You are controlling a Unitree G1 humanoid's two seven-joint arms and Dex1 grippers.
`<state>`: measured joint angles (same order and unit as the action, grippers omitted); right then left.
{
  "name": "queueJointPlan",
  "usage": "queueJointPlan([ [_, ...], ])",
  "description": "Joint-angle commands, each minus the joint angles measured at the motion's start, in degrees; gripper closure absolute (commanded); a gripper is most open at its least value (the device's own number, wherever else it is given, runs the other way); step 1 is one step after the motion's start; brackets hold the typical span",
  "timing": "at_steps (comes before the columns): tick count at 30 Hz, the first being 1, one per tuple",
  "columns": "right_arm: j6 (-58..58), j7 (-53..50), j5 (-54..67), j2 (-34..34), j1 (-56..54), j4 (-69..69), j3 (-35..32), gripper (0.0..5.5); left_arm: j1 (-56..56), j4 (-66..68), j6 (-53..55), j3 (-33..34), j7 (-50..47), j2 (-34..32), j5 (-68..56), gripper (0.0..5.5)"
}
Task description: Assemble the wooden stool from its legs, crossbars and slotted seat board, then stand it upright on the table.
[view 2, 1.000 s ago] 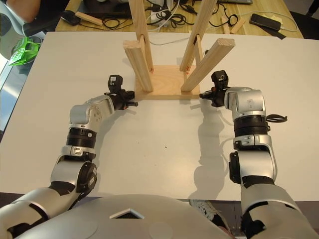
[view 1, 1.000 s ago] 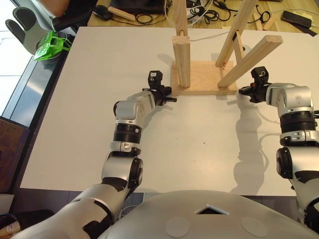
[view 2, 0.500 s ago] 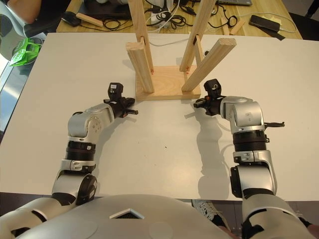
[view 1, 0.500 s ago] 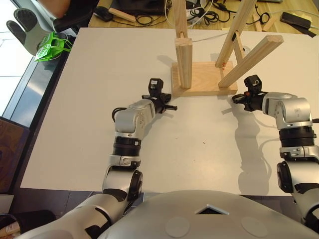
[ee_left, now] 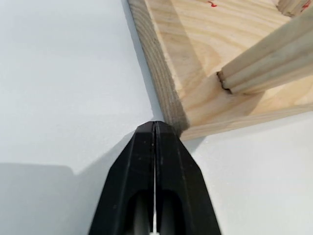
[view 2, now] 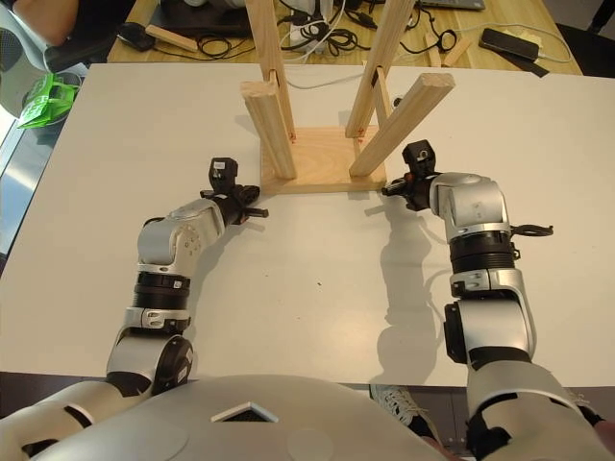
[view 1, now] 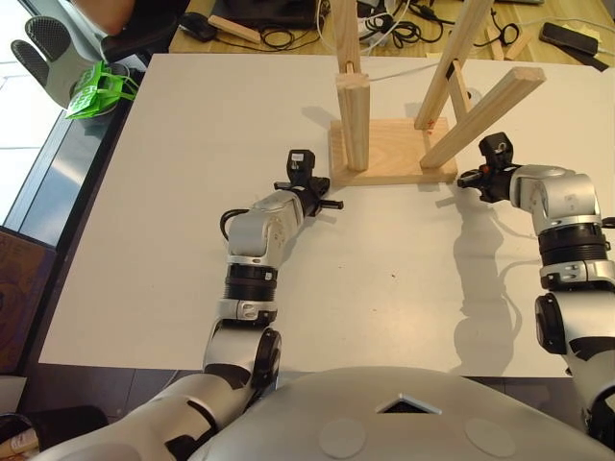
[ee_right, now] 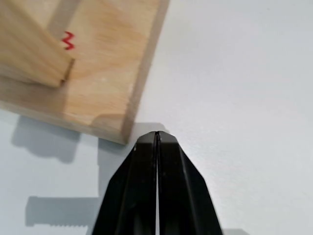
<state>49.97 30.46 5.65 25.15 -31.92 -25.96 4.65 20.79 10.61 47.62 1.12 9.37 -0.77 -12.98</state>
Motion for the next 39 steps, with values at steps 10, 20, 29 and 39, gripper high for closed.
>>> queueJointPlan([
  [10, 3.7, 6.9, 3.5, 0.4, 3.5, 7.9, 1.6, 5.50, -1.4, -5.0, 3.0, -2.2, 6.9, -1.1, -3.0, 5.49],
  [20, 11.1, 14.7, 8.4, 7.8, 13.1, 27.3, 4.3, 5.50, -7.9, -20.9, 12.9, -4.1, 10.5, -4.7, -6.8, 5.49],
  [29, 20.0, 15.7, 14.2, 10.0, 19.9, 44.0, 5.2, 5.50, -14.0, -33.4, 20.7, -4.3, 12.4, -7.7, -11.0, 5.49],
  [39, 27.3, 18.0, 23.2, 10.1, 21.5, 51.4, -3.9, 5.50, -18.6, -42.4, 26.1, -2.0, 14.7, -12.2, -14.5, 5.49],
])
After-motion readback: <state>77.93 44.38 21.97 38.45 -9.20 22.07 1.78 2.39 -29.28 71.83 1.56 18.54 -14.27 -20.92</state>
